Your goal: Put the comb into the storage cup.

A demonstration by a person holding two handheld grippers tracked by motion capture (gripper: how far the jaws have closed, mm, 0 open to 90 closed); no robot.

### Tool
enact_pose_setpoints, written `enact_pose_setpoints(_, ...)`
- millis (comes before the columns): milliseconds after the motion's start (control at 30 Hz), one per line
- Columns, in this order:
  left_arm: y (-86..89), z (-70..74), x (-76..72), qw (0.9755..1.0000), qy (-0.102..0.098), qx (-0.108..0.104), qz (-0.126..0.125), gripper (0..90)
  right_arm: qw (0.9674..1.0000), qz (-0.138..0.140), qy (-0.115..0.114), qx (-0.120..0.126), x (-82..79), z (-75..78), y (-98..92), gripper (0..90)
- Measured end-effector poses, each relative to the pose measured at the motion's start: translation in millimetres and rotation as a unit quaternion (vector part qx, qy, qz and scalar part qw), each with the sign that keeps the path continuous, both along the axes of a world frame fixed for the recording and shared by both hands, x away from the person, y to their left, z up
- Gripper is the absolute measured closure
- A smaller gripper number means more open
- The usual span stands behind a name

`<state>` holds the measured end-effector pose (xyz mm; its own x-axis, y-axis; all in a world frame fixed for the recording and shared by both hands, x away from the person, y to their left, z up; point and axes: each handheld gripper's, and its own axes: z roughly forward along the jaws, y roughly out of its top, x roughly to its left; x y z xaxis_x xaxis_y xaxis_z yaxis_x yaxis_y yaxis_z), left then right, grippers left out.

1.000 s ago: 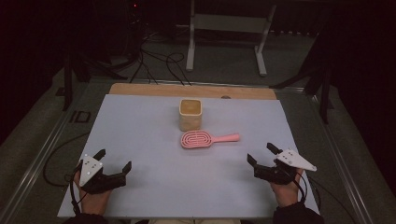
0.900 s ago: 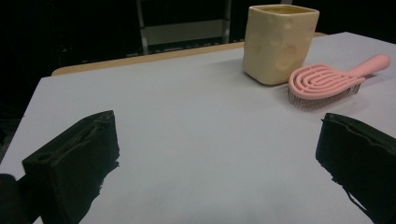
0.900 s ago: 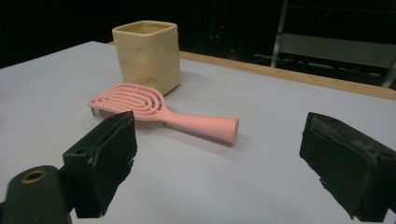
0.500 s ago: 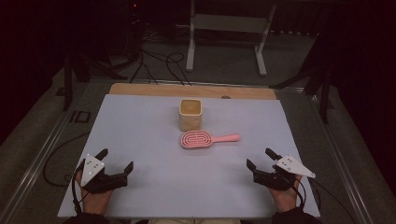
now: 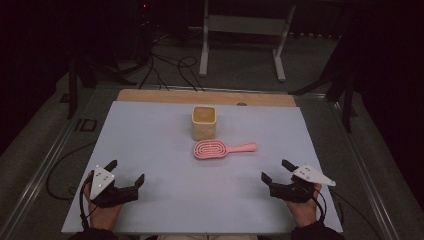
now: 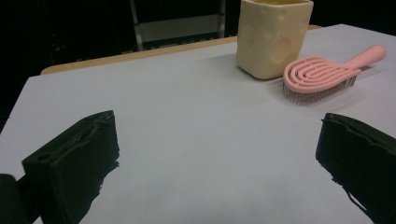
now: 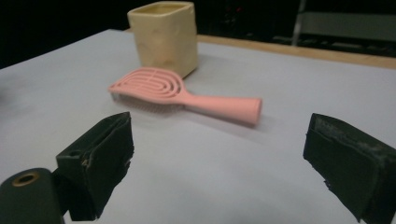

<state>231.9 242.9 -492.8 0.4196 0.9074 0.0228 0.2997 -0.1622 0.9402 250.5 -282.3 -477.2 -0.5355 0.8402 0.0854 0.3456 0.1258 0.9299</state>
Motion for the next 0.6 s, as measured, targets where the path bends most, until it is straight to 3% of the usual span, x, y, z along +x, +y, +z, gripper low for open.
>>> enact_pose_setpoints(233, -0.6, -2.6, 0.2, 1.0, 0.005, 0.004, 0.001, 0.2, 1.0, 0.004, -0.004, -0.008, 0.0, 8.9, 3.0, 7.6)
enact_pose_setpoints(333, -1.0, -3.3, -0.5, 1.0, 0.005, 0.003, 0.002, 0.2, 0.9999, 0.009, 0.001, 0.005, 1.9, 12.7, 1.1, 7.6)
enact_pose_setpoints(433, -1.2, -3.6, -0.5, 1.0, 0.005, 0.004, 0.003, 0.2, 0.9996, 0.024, 0.012, 0.008, 3.9, 17.5, 1.5, 7.7)
enact_pose_setpoints(600, -1.1, -3.8, -0.5, 1.0, 0.006, 0.004, 0.004, 0.2, 0.9988, 0.048, 0.008, -0.006, 6.9, 24.4, 5.8, 9.3)
